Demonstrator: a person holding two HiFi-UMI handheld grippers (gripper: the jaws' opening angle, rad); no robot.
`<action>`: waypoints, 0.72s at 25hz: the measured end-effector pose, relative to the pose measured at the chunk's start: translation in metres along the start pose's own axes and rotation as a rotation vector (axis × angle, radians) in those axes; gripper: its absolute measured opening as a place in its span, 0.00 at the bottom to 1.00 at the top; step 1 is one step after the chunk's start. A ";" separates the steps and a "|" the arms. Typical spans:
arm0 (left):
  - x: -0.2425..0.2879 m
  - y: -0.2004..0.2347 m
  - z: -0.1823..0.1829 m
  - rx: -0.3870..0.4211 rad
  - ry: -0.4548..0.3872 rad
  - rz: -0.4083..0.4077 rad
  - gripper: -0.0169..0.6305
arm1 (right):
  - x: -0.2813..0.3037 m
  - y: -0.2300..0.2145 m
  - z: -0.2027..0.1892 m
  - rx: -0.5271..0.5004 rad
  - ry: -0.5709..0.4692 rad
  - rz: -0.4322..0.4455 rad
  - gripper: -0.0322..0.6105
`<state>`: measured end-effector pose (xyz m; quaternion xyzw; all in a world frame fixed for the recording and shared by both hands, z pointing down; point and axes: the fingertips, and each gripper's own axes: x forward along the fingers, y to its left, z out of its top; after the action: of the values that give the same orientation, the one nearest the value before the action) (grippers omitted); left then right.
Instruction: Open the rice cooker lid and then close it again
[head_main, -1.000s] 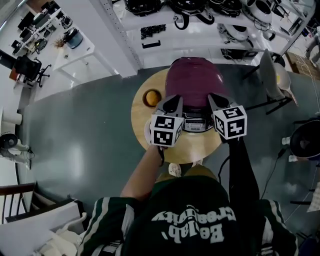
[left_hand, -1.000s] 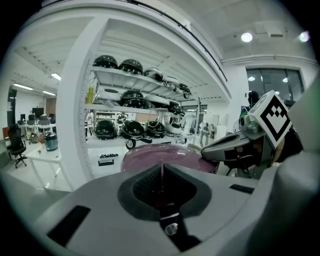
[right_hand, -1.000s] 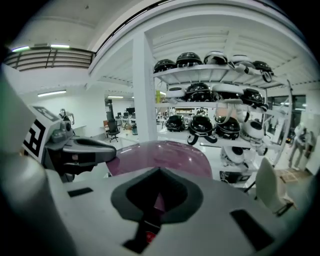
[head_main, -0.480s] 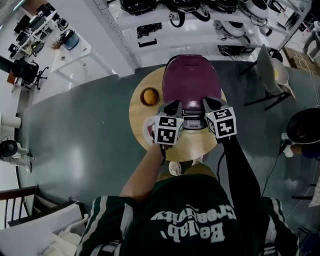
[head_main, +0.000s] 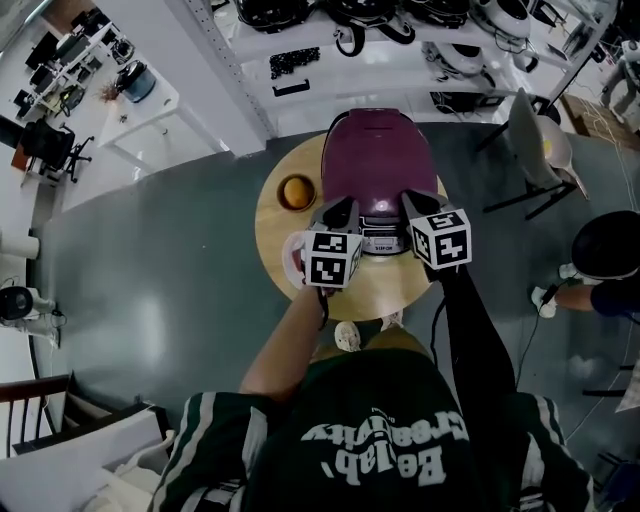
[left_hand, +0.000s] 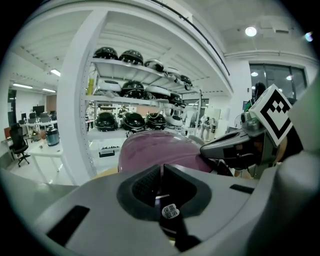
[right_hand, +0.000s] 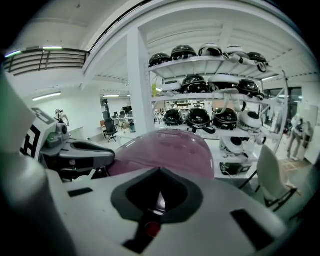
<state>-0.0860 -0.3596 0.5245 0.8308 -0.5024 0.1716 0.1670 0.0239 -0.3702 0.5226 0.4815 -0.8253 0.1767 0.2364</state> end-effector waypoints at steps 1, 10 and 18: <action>-0.002 0.000 0.003 0.003 -0.014 -0.001 0.05 | -0.002 -0.001 0.002 -0.001 -0.021 -0.009 0.06; -0.039 0.006 0.053 0.051 -0.158 0.036 0.05 | -0.048 0.012 0.049 -0.070 -0.284 -0.072 0.06; -0.094 -0.001 0.120 0.125 -0.397 0.047 0.04 | -0.097 0.028 0.092 -0.138 -0.459 -0.109 0.05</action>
<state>-0.1117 -0.3399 0.3758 0.8452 -0.5329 0.0394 0.0088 0.0200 -0.3361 0.3907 0.5356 -0.8402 -0.0072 0.0845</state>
